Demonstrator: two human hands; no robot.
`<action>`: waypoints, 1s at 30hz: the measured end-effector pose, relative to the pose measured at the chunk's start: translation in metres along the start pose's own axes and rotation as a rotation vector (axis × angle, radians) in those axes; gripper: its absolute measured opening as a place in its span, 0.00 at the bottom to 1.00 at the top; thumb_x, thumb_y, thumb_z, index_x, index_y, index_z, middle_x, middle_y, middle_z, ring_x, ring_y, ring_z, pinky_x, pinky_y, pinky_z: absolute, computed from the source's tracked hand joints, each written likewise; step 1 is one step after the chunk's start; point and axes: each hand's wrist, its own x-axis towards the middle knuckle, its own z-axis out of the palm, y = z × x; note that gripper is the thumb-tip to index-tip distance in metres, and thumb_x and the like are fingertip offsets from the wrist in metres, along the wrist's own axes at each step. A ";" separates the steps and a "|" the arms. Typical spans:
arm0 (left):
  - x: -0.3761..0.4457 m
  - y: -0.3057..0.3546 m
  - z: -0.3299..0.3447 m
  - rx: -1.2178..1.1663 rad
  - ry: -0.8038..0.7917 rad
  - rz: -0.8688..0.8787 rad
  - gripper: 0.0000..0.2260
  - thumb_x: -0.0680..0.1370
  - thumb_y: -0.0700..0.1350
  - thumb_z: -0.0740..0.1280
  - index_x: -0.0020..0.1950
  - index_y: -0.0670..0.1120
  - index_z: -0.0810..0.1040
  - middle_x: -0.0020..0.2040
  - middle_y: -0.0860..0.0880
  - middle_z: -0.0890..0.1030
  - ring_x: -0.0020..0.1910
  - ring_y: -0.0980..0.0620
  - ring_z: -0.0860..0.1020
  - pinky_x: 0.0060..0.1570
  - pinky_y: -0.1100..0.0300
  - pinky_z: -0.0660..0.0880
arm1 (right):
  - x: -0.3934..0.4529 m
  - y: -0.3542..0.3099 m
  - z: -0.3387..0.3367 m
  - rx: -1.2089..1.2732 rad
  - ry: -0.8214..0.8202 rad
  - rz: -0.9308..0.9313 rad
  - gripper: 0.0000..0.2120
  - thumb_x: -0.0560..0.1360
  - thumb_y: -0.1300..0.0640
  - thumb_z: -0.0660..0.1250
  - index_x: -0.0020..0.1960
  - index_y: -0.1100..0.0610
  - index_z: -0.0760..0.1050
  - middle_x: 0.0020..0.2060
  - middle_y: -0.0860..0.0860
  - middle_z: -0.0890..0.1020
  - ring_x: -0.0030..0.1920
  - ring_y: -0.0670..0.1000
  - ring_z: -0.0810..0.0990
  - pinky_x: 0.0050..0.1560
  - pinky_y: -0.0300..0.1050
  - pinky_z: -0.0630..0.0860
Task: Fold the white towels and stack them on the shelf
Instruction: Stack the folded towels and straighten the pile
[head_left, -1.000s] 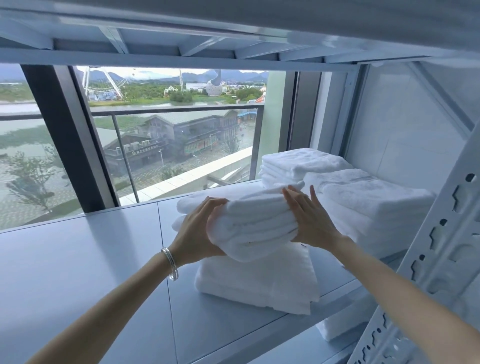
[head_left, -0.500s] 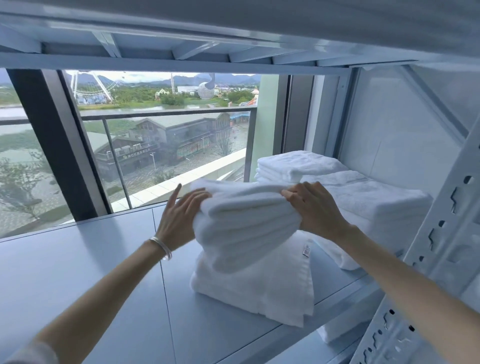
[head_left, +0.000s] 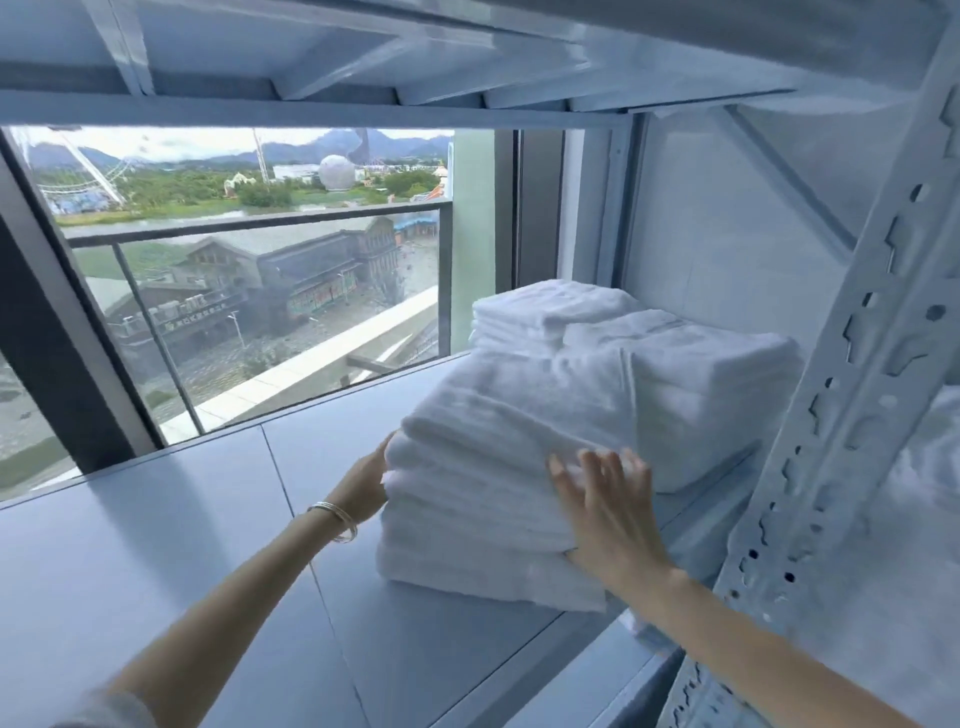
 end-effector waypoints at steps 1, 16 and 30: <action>-0.010 -0.003 -0.003 -0.126 -0.072 0.030 0.21 0.75 0.35 0.63 0.67 0.43 0.67 0.57 0.47 0.77 0.56 0.49 0.76 0.43 0.70 0.70 | -0.003 0.006 -0.006 0.017 -0.031 0.011 0.51 0.43 0.54 0.79 0.64 0.54 0.67 0.53 0.57 0.69 0.52 0.59 0.69 0.55 0.67 0.67; -0.036 0.042 -0.027 -0.246 0.285 0.110 0.09 0.68 0.42 0.75 0.45 0.40 0.81 0.37 0.48 0.81 0.36 0.51 0.79 0.43 0.59 0.75 | 0.007 0.026 -0.014 0.368 -0.007 0.044 0.45 0.52 0.76 0.74 0.64 0.54 0.64 0.55 0.56 0.66 0.50 0.56 0.65 0.25 0.42 0.75; -0.078 0.036 -0.010 -0.050 0.239 0.153 0.31 0.59 0.48 0.67 0.63 0.49 0.73 0.34 0.52 0.78 0.33 0.52 0.76 0.36 0.60 0.71 | -0.017 0.042 0.008 0.570 -0.060 -0.202 0.44 0.54 0.64 0.82 0.63 0.54 0.63 0.56 0.52 0.65 0.55 0.53 0.65 0.49 0.43 0.72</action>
